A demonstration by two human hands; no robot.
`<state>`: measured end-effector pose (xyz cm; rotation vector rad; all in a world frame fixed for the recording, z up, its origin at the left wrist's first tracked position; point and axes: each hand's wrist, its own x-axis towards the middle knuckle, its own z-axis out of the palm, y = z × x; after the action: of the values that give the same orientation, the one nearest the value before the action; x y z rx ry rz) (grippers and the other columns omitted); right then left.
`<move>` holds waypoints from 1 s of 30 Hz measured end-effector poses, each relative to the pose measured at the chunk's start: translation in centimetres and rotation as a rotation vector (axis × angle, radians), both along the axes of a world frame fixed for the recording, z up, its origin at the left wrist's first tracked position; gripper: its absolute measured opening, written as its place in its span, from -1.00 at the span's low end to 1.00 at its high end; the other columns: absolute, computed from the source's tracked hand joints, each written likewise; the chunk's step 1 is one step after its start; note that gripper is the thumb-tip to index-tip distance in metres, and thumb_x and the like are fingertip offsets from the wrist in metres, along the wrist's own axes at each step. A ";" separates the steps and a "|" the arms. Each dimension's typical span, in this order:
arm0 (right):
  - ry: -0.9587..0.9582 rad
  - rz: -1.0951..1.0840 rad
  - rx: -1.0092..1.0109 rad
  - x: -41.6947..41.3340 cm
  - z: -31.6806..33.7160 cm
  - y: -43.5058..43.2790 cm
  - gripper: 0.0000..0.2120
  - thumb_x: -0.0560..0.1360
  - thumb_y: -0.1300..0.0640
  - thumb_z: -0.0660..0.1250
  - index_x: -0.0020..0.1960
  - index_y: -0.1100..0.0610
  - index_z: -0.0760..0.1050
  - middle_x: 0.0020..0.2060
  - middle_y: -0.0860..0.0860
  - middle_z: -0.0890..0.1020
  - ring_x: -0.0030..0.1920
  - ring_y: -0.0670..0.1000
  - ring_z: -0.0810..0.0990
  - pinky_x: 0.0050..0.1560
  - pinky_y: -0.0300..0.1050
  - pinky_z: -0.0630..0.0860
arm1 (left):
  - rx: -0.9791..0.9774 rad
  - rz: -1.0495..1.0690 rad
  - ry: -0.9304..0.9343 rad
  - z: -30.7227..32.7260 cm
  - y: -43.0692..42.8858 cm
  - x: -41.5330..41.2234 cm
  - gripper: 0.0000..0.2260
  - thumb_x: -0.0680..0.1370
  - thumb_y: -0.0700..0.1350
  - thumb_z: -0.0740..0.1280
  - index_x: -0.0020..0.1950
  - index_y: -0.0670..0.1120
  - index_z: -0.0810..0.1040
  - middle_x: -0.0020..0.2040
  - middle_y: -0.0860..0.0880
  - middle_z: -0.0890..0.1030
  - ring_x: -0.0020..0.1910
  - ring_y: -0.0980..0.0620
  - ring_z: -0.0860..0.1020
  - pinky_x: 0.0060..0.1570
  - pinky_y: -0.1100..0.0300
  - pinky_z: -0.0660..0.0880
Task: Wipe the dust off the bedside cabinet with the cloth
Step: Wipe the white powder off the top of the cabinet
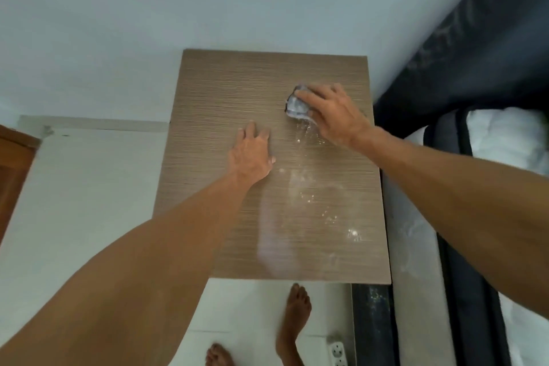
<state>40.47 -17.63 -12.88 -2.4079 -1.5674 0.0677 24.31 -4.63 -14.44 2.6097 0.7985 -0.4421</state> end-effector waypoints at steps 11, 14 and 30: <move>0.124 -0.006 -0.113 10.6 -2.8 6.9 -0.52 0.65 -0.04 0.10 0.52 0.14 0.23 0.47 0.16 0.34 0.37 0.22 0.39 0.39 0.10 0.27 | -0.025 0.036 0.066 -0.1 1.1 3.5 -0.27 0.51 -0.03 0.42 0.56 0.03 0.08 0.60 -0.08 -0.02 0.57 -0.17 -0.01 0.39 -0.26 0.29; 0.020 -0.010 -0.127 10.1 -4.6 6.4 -0.52 0.68 -0.06 0.01 0.52 0.13 0.22 0.50 0.15 0.29 0.43 0.20 0.32 0.43 0.05 0.22 | -0.039 0.038 0.050 -0.3 1.2 3.4 -0.28 0.50 -0.04 0.42 0.55 0.03 0.10 0.60 -0.08 -0.02 0.58 -0.18 -0.02 0.39 -0.28 0.29; -0.045 -0.093 -0.173 -7.0 -5.8 -1.3 -0.52 0.63 -0.01 0.10 0.54 -0.03 0.18 0.52 0.04 0.25 0.40 0.18 0.33 0.28 0.11 0.32 | 0.007 -0.046 -0.039 -0.4 1.3 0.7 -0.38 0.48 -0.05 0.45 0.47 -0.08 0.26 0.53 -0.11 0.21 0.44 -0.17 0.32 0.33 -0.06 0.40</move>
<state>33.47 -18.94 -18.66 -2.6287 -1.5240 0.1365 25.02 -3.31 -14.87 2.6390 0.7305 -0.4011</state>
